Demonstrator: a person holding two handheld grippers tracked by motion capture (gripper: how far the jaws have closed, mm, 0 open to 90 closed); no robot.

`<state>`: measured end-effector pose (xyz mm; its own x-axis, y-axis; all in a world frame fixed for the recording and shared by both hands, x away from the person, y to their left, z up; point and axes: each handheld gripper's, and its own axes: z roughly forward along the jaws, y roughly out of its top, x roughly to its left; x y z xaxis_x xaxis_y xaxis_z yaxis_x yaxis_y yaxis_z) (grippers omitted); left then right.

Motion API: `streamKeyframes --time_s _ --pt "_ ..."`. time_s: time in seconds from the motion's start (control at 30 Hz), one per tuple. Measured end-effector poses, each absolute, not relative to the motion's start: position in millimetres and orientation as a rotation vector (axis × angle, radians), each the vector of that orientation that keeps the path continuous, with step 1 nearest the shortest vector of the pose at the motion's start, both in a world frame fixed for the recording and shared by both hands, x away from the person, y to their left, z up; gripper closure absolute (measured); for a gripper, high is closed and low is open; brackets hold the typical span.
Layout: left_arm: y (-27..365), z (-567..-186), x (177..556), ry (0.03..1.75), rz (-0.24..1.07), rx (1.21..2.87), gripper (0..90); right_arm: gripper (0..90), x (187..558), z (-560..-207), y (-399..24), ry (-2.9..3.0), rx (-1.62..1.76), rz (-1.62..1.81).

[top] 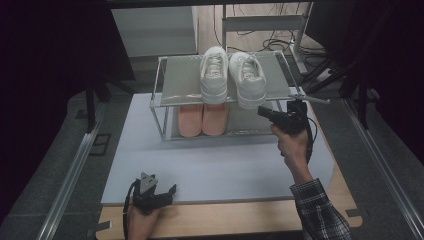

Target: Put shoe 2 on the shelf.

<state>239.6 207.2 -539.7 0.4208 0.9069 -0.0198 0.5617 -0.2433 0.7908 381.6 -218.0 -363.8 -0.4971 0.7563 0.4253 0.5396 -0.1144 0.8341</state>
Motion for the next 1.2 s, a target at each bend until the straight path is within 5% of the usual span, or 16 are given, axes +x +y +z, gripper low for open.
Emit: streamKeyframes --time_s 0.43,1.2 --pt "207.3 -539.6 239.6 1.246 0.587 1.93 12.5 89.4 388.9 -362.2 -184.0 2.027 1.394 1.658" --pt "207.3 -539.6 239.6 1.246 0.587 1.93 12.5 89.4 406.3 -363.7 -190.8 1.965 1.466 1.615"
